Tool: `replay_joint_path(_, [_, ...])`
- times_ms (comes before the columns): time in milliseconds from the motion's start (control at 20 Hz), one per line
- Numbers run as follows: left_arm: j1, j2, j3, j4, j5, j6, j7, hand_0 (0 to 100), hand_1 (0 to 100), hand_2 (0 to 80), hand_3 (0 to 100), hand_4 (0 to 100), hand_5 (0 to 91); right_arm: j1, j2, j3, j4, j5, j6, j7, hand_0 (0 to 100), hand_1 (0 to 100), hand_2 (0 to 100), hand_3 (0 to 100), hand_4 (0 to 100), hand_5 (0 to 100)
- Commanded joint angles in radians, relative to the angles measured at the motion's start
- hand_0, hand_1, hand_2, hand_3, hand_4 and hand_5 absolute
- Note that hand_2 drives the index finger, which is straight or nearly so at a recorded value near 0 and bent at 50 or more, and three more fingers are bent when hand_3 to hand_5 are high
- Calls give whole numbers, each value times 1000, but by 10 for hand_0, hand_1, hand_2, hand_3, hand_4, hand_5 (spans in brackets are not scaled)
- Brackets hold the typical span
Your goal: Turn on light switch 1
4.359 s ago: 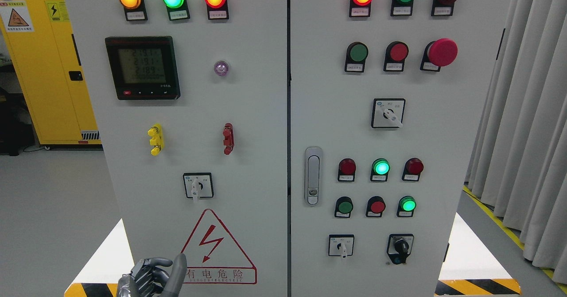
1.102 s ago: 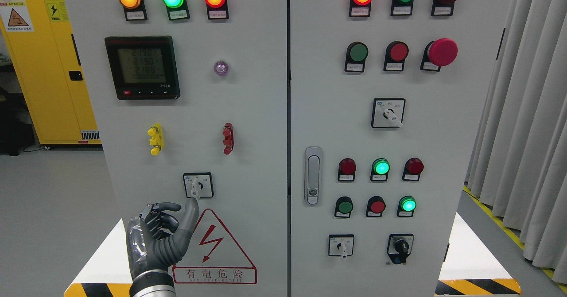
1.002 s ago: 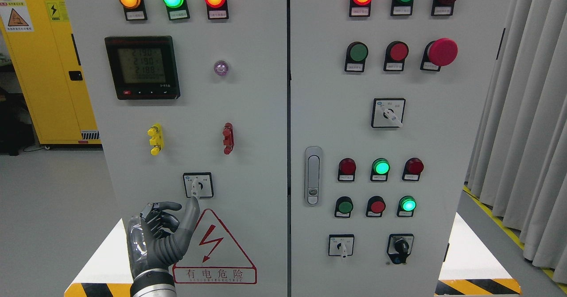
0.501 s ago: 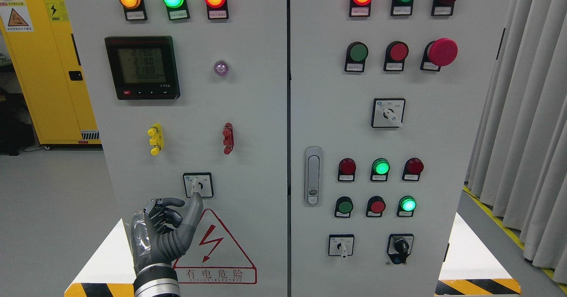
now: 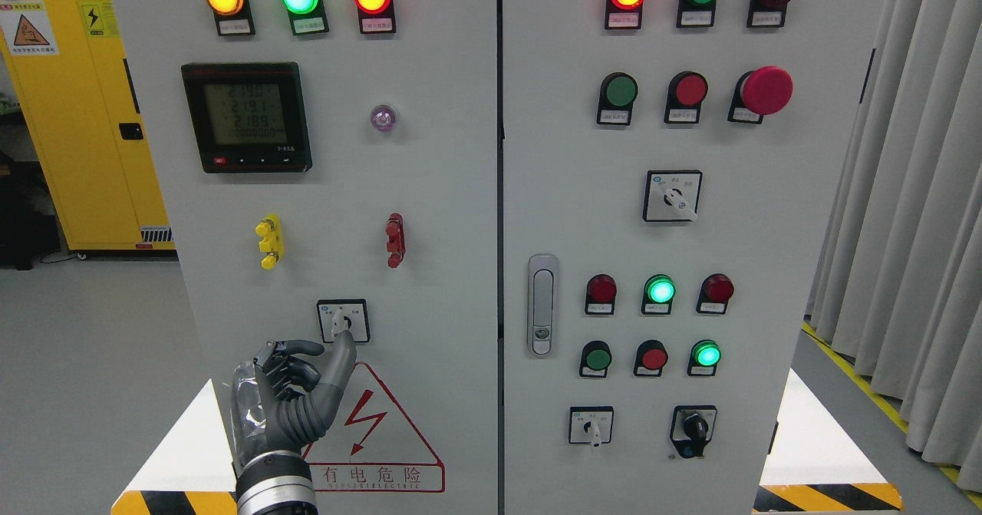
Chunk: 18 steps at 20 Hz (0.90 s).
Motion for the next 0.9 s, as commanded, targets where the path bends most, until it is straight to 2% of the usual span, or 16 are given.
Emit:
replay_joint_path(0, [-10, -3, -4, 8, 0, 3, 1, 101, 667, 601, 906, 868, 846, 0, 0, 0, 0, -29, 1, 1, 0, 500, 40, 0, 0, 0])
replay_joint_path(301, [-14, -3, -4, 20, -6, 3, 1, 96, 671, 603, 909, 871, 851, 0, 0, 0, 0, -29, 1, -1, 0, 500, 40, 0, 0, 0])
replay_joint_path(551, [-22, -3, -9, 30, -6, 5, 1, 182, 681, 605, 914, 872, 855, 0, 0, 0, 0, -29, 1, 1, 0, 500, 40, 0, 0, 0])
replay_joint_path(852, [-28, -3, -12, 37, -6, 5, 1, 187, 682, 609, 917, 873, 857, 0, 0, 0, 0, -29, 1, 1, 0, 500, 40, 0, 0, 0])
